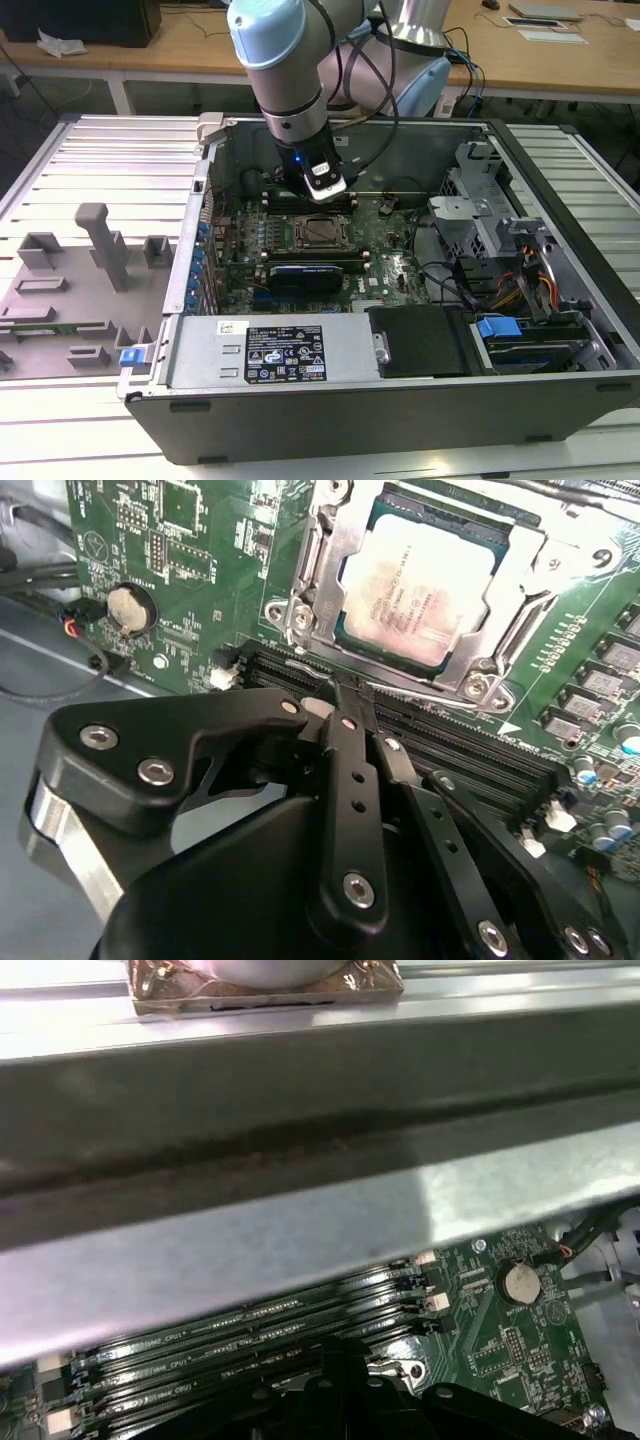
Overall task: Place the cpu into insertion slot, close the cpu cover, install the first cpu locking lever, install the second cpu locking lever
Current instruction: 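Install the first cpu locking lever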
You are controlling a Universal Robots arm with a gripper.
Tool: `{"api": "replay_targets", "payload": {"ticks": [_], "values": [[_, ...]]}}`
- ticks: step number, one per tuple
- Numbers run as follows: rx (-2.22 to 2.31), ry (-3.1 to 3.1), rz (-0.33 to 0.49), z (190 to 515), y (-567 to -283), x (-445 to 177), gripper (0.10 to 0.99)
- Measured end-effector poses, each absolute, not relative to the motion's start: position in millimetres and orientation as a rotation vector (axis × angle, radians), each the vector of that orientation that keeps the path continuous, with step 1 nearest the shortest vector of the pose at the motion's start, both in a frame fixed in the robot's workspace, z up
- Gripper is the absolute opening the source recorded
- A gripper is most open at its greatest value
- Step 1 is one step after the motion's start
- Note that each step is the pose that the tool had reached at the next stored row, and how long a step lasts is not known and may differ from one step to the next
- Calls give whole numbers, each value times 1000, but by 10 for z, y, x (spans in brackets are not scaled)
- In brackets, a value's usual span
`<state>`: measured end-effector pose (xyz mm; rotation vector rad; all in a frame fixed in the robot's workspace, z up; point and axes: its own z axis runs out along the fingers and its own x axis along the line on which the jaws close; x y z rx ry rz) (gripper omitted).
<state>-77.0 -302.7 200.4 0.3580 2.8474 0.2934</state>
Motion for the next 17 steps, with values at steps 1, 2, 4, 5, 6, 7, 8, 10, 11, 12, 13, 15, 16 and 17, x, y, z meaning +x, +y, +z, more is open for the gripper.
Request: {"api": "replay_targets", "payload": {"ticks": [1,2,4,5,6,7,8,10,11,12,13,15,16,17], "values": [[363,2846,293,1997,-3027,-765,106],[367,2846,292,1991,-3028,-761,106],[384,2843,289,1971,-3028,-746,106],[388,2842,289,1968,-3028,-743,106],[391,2841,288,1965,-3028,-741,106],[397,2840,288,1956,-3027,-738,106],[399,2839,288,1953,-3027,-736,106],[404,2839,287,1947,-3027,-735,106],[406,2838,287,1945,-3028,-735,106],[407,2838,286,1942,-3028,-734,106],[408,2838,286,1940,-3029,-734,106],[408,2838,286,1937,-3029,-728,106],[408,2838,286,1935,-3029,-719,106],[408,2838,286,1934,-3029,-707,106]]}}
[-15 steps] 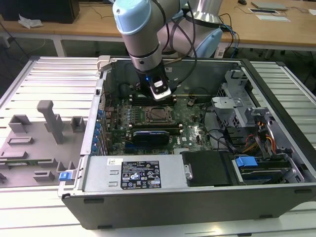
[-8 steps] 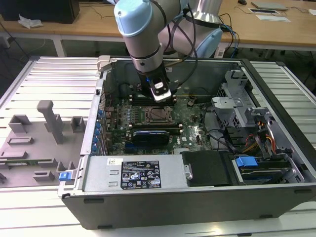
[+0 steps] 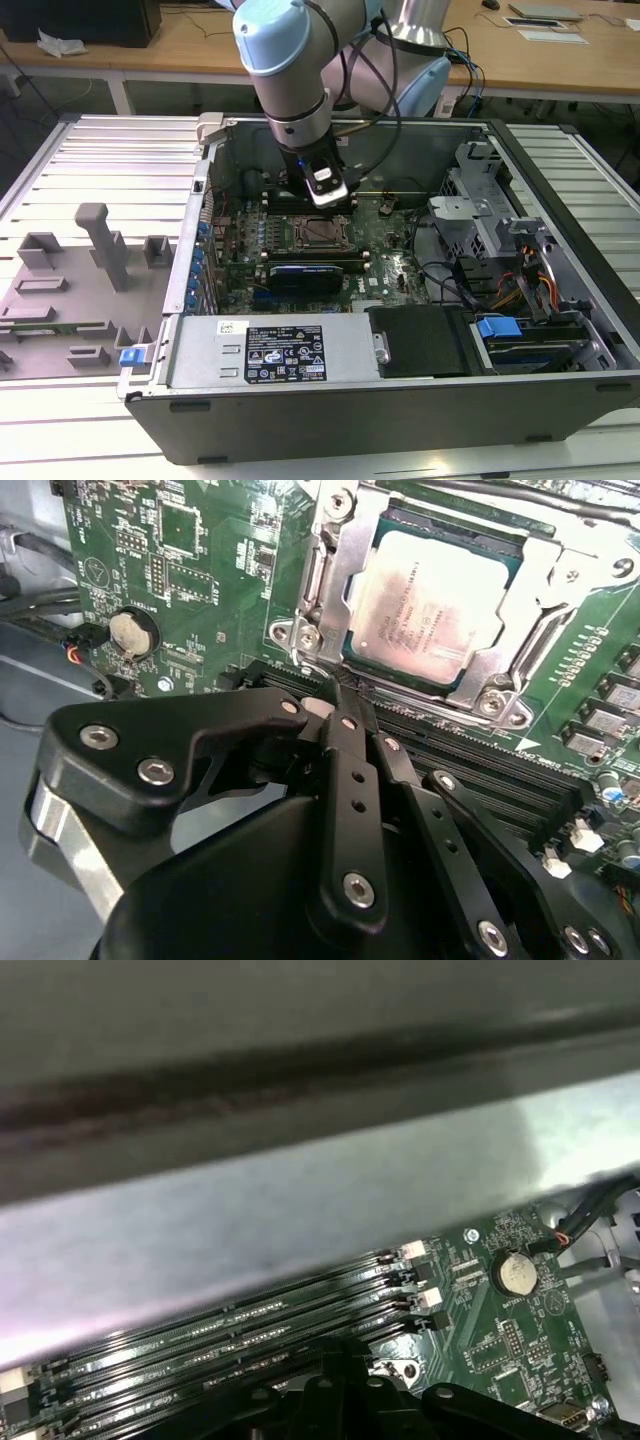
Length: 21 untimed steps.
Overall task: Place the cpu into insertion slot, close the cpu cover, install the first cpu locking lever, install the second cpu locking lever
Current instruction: 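Install the first cpu locking lever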
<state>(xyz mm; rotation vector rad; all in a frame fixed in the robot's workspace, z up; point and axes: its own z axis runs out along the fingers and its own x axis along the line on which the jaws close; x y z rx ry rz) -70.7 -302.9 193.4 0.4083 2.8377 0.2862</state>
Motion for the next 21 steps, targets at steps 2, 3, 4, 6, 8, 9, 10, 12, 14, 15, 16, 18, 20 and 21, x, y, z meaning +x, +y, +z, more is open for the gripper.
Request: {"api": "replay_targets", "payload": {"ticks": [2,3,4,6,8,9,10,12,14,15,16,18,20,21], "values": [[408,2838,286,1934,-3030,-697,106],[409,2838,287,1934,-3030,-697,106],[409,2838,288,1933,-3029,-696,106],[409,2838,292,1935,-3029,-696,106],[409,2837,296,1946,-3029,-695,106],[409,2837,300,1955,-3029,-696,106],[410,2837,300,1962,-3029,-696,106],[410,2837,301,1989,-3029,-696,106],[410,2837,301,2040,-3029,-696,106],[410,2837,301,2070,-3029,-696,106],[410,2837,301,2108,-3029,-696,106],[410,2837,301,2199,-3029,-696,106],[410,2837,301,2271,-3029,-696,106],[410,2838,301,2289,-3029,-696,106]]}}
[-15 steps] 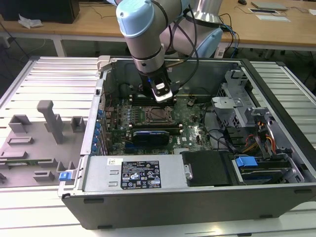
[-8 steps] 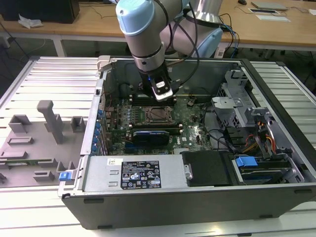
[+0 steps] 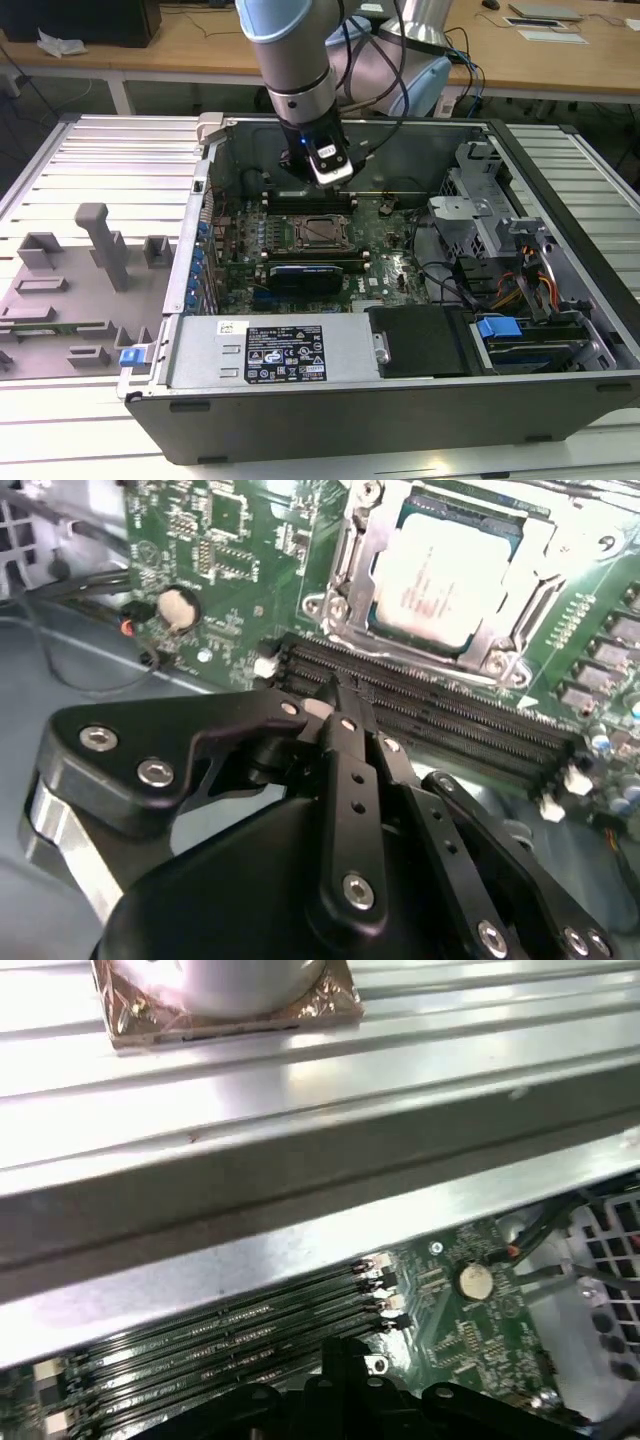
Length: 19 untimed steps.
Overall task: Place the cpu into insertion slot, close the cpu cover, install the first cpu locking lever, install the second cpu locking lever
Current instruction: 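Install the first cpu locking lever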
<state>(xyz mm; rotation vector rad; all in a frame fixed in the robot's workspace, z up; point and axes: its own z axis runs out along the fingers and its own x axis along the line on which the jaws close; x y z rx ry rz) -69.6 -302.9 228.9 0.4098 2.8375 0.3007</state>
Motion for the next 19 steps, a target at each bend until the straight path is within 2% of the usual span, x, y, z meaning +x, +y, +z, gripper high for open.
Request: {"api": "replay_targets", "payload": {"ticks": [15,19], "values": [[459,3016,267,2287,-3032,-615,106],[454,3019,164,2286,-3031,-614,106]]}}
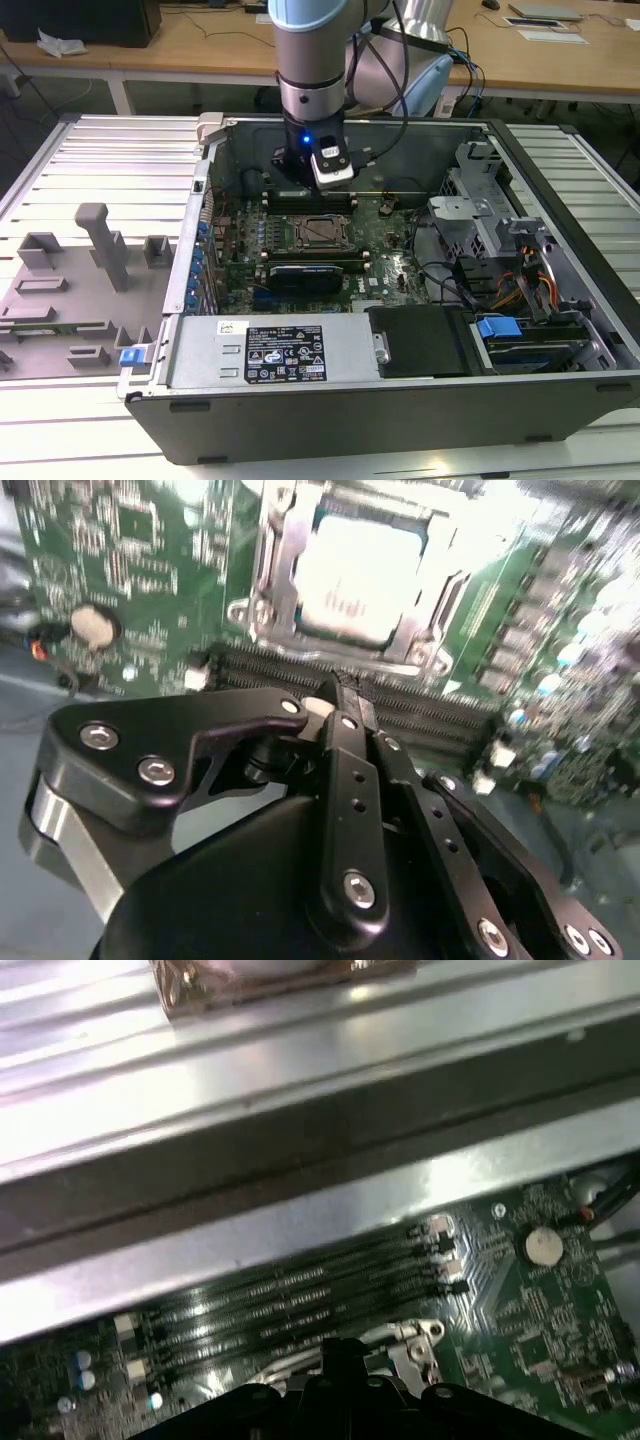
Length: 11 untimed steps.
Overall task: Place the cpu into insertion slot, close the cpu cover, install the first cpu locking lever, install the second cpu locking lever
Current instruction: 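Install the first cpu locking lever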
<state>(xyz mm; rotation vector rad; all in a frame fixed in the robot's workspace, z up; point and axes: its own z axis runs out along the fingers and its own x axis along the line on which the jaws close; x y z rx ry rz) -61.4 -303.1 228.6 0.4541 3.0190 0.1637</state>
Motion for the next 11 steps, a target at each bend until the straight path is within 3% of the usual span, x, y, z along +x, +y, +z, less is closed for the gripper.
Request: {"api": "replay_targets", "payload": {"ticks": [11], "values": [[427,3025,134,2276,-3090,-604,106]]}}
